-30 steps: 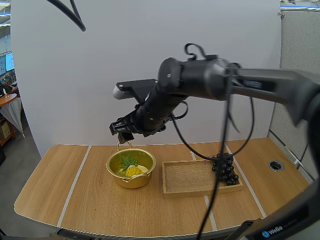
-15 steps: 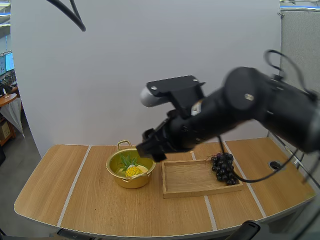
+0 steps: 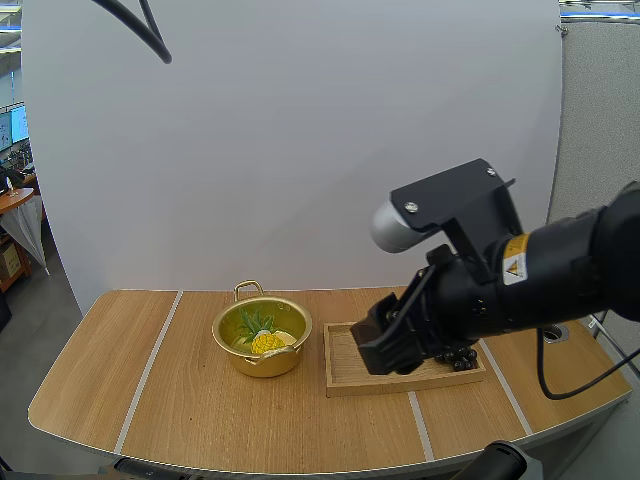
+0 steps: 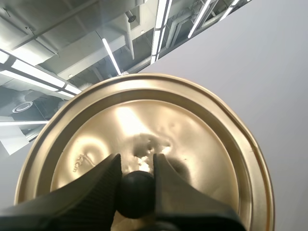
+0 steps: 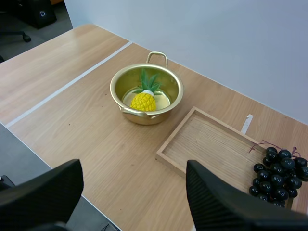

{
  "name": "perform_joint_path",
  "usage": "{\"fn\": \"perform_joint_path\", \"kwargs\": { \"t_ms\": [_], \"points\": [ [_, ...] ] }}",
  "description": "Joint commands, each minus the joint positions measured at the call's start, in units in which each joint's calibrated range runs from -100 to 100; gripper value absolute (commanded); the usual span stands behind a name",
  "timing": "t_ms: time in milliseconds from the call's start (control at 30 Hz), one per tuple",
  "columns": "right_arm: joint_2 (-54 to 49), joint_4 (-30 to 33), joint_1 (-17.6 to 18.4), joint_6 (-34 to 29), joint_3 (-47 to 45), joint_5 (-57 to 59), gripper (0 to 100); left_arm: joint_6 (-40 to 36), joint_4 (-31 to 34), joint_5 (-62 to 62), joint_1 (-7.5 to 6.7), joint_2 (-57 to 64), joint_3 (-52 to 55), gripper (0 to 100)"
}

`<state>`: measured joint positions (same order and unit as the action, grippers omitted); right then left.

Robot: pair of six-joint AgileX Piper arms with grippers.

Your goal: Open the pot, put the pineapple inside, and close it

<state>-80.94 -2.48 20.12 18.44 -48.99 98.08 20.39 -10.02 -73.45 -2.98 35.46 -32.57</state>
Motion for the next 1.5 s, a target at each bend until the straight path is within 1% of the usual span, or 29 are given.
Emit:
{"fn": "perform_joint_path", "kwargs": {
  "t_ms": [0,67,100,133,167,200,233,267,367,567,1167,1233,1300,1467],
  "points": [
    [-4.75,0.77,-1.03,-0.59,-0.18,1.92,98,-0.6,0.01,2.2,-0.17,0.3,-0.44,0],
    [-6.62,-0.32,-1.73,-0.59,-0.18,1.92,70,-0.6,0.01,2.2,-0.17,0.3,-0.44,0],
    [-7.24,-0.78,-1.99,-0.59,-0.18,1.92,61,-0.6,0.01,2.2,-0.17,0.3,-0.44,0],
    [-7.79,-1.57,-2.11,-0.59,-0.18,1.92,50,-0.6,0.01,2.2,-0.17,0.3,-0.44,0],
    [-8.44,-2.32,-2.3,-0.59,-0.18,1.92,32,-0.6,0.01,2.2,-0.17,0.3,-0.44,0],
    [-8.99,-2.56,-2.48,-0.59,-0.18,1.92,16,-0.6,0.01,2.2,-0.17,0.3,-0.44,0],
    [-9.65,-2.83,-2.72,-0.59,-0.18,1.92,4,-0.6,0.01,2.2,-0.17,0.3,-0.44,0],
    [-10.2,-2.83,-3.03,-0.59,-0.29,1.92,0,-0.6,0.01,2.2,-0.17,0.3,-0.44,0],
    [-11.87,-1.81,-3.49,-0.59,-1.02,1.92,0,-0.6,0.01,2.2,-0.17,0.3,-0.44,0],
    [-13.65,-1.87,-3.49,-0.59,-3.4,1.92,0,-0.6,0.01,2.2,-0.17,0.3,-0.44,0],
    [-13.95,-1.87,-3.49,-0.59,-3.51,1.92,0,-0.6,0.01,2.2,-0.17,0.3,-0.44,0],
    [-13.95,-1.87,-3.49,-0.59,-3.51,1.92,0,-0.6,-0.71,2.21,-0.17,0.3,-0.44,0],
    [-13.95,-1.87,-3.49,-0.59,-3.51,1.92,0,-0.6,-0.83,-1.61,-0.17,0.53,-0.44,0],
    [-13.95,-1.87,-3.49,-0.59,-3.51,1.92,0,-0.6,-1.41,-24.0,-0.17,0.74,-0.44,0]
  ]
}}
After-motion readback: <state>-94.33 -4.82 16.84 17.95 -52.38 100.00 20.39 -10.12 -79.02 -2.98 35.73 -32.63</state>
